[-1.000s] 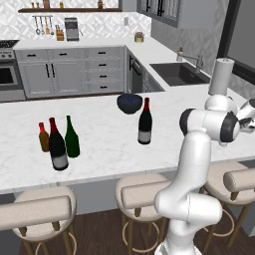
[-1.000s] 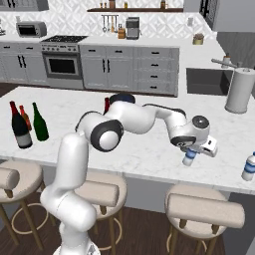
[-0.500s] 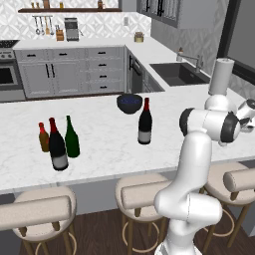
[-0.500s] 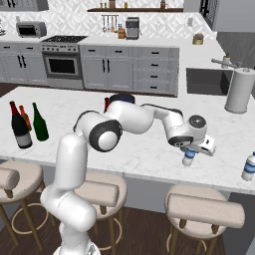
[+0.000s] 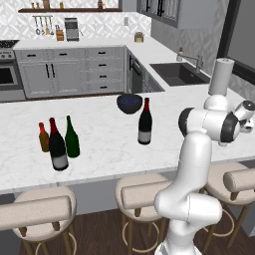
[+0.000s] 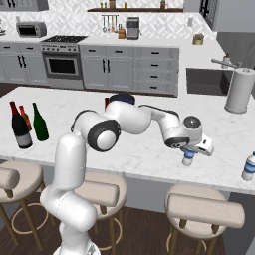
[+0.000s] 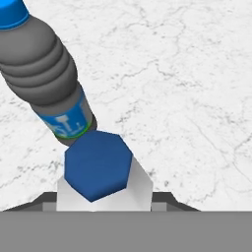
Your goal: Move the plastic bottles in the middle to the plastics group, and the glass bottles in the middle to the glass group.
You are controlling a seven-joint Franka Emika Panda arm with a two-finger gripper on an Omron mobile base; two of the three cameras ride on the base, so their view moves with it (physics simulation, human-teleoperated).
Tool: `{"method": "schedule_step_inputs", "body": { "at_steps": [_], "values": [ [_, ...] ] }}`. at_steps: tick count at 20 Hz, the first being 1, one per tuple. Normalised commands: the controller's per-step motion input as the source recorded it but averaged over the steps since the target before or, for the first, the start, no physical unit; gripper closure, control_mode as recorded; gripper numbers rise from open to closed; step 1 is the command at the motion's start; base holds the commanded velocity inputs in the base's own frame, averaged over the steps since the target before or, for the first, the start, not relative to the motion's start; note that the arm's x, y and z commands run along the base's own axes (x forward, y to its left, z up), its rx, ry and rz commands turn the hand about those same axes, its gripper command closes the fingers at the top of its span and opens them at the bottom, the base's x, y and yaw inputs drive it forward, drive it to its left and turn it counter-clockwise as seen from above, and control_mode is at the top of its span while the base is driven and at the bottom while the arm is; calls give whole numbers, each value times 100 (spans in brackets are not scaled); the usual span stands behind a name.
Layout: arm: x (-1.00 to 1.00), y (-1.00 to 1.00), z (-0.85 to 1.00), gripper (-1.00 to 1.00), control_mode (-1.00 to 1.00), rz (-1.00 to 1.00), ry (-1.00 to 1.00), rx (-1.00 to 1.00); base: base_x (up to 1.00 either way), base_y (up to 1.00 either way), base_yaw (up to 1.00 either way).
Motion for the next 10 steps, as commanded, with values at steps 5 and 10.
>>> {"method": "schedule_step_inputs", "body": {
  "at_steps": [5,10],
  "values": [
    [-1,-3,-14,-100,-100,0,0,0,0,0,0],
    [-11,5,-2,-100,-100,0,-2,0,0,0,0]
  ]
}}
